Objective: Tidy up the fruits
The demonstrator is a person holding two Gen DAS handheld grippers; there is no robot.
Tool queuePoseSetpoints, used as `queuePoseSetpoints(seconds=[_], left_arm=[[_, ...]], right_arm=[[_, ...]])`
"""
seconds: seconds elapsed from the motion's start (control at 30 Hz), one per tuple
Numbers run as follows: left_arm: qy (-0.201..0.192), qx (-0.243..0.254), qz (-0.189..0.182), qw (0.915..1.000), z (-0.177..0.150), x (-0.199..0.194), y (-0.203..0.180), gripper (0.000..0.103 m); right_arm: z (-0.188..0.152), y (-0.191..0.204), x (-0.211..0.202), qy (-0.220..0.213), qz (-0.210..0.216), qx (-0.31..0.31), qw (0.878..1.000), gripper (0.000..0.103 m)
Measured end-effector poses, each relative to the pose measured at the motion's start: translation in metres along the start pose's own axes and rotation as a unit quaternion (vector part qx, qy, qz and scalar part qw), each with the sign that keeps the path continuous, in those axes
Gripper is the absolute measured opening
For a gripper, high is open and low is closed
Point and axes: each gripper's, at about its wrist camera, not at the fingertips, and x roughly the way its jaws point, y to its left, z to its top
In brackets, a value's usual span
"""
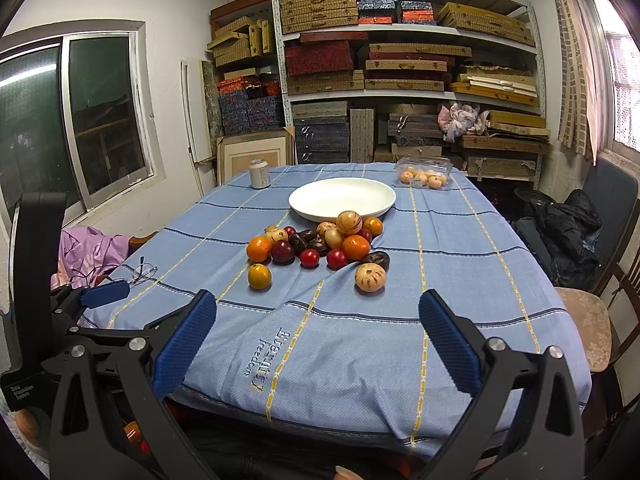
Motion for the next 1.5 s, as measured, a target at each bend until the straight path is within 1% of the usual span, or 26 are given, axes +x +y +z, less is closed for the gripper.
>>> queuePoseSetpoints(seconds=[0.2, 0.37, 0.43, 0.5, 0.57, 0.63, 0.67, 0.7, 0.77, 0.83, 0.9, 0.93, 0.97, 1.03, 1.07, 1.13, 1.2, 1.23, 1.27, 1.33, 1.37, 1.47, 1.5], left_arm=[[-0.007, -0.001, 0.001, 1.0, -0.001, 0.0, 0.0, 0.1], [-0.03, -0.004, -0.009, 0.9995, -0.002, 0.0, 0.002, 0.1], [-0.033, -0.003, -0.016, 0.9993, -0.003, 0.001, 0.003, 0.1], [-0.038, 0.005, -0.019, 0.9991, -0.004, 0.001, 0.0, 0.1], [-0.05, 0.011, -0.024, 0.9984, -0.01, -0.002, -0.003, 0.099], [-0.071, 0.009, -0.019, 0.9972, -0.02, -0.008, -0.006, 0.1], [-0.086, 0.011, -0.013, 0.9962, -0.028, -0.012, -0.008, 0.1], [-0.094, 0.014, -0.013, 0.9954, -0.035, -0.015, -0.01, 0.1], [-0.106, 0.026, -0.025, 0.9937, -0.054, -0.022, -0.014, 0.099], [-0.112, 0.042, -0.039, 0.9921, -0.066, -0.024, -0.018, 0.1], [-0.096, 0.061, -0.061, 0.9916, -0.073, -0.022, -0.022, 0.1], [-0.081, 0.069, -0.08, 0.9911, -0.075, -0.019, -0.025, 0.1], [-0.068, 0.075, -0.09, 0.9908, -0.077, -0.015, -0.027, 0.1], [-0.041, 0.087, -0.089, 0.9913, -0.079, -0.005, -0.034, 0.1], [-0.038, 0.087, -0.094, 0.991, -0.079, -0.003, -0.034, 0.1], [-0.037, 0.081, -0.094, 0.9916, -0.076, 0.0, -0.03, 0.1], [-0.027, 0.067, -0.094, 0.9929, -0.067, 0.011, -0.02, 0.1], [-0.02, 0.065, -0.099, 0.9928, -0.067, 0.015, -0.017, 0.1], [-0.01, 0.061, -0.106, 0.9925, -0.062, 0.024, -0.011, 0.1], [0.011, 0.053, -0.102, 0.9933, -0.05, 0.048, -0.001, 0.1], [0.021, 0.05, -0.105, 0.993, -0.045, 0.058, 0.002, 0.1], [0.06, 0.037, -0.108, 0.9916, -0.025, 0.097, 0.015, 0.1], [0.07, 0.033, -0.112, 0.9907, -0.018, 0.108, 0.019, 0.099]], right_arm=[[-0.002, 0.001, 0.0, 0.004, 0.005, 0.008, 1.0, 0.099], [-0.006, -0.011, 0.003, -0.004, 0.024, 0.037, 0.999, 0.099], [-0.008, -0.021, 0.006, -0.002, 0.033, 0.058, 0.998, 0.099], [-0.011, -0.029, 0.012, 0.002, 0.054, 0.085, 0.995, 0.099], [-0.022, -0.038, 0.017, 0.007, 0.077, 0.128, 0.989, 0.099], [-0.034, -0.042, 0.018, 0.006, 0.067, 0.146, 0.987, 0.099], [-0.04, -0.041, 0.016, 0.003, 0.054, 0.145, 0.988, 0.099], [-0.048, -0.038, 0.012, -0.006, 0.031, 0.14, 0.99, 0.099], [-0.061, -0.031, 0.005, -0.02, 0.015, 0.132, 0.991, 0.099], [-0.074, -0.024, -0.001, -0.023, 0.015, 0.123, 0.992, 0.099], [-0.081, -0.023, -0.005, -0.025, 0.008, 0.119, 0.993, 0.099], [-0.085, -0.023, -0.01, -0.033, 0.006, 0.124, 0.992, 0.099], [-0.087, -0.023, -0.013, -0.042, 0.02, 0.128, 0.991, 0.099], [-0.088, -0.024, -0.016, -0.046, 0.068, 0.128, 0.988, 0.099], [-0.089, -0.023, -0.013, -0.041, 0.084, 0.122, 0.988, 0.099], [-0.089, -0.018, -0.009, -0.027, 0.1, 0.109, 0.989, 0.099], [-0.088, -0.016, 0.002, -0.001, 0.147, 0.097, 0.984, 0.099], [-0.084, -0.017, 0.004, -0.002, 0.156, 0.099, 0.983, 0.099], [-0.08, -0.023, 0.004, -0.013, 0.155, 0.103, 0.982, 0.099], [-0.065, -0.035, 0.005, -0.044, 0.127, 0.102, 0.986, 0.099], [-0.055, -0.041, 0.011, -0.047, 0.113, 0.095, 0.988, 0.099], [-0.027, -0.051, 0.041, -0.02, 0.073, 0.062, 0.995, 0.099], [-0.019, -0.053, 0.058, -0.002, 0.061, 0.043, 0.997, 0.099]])
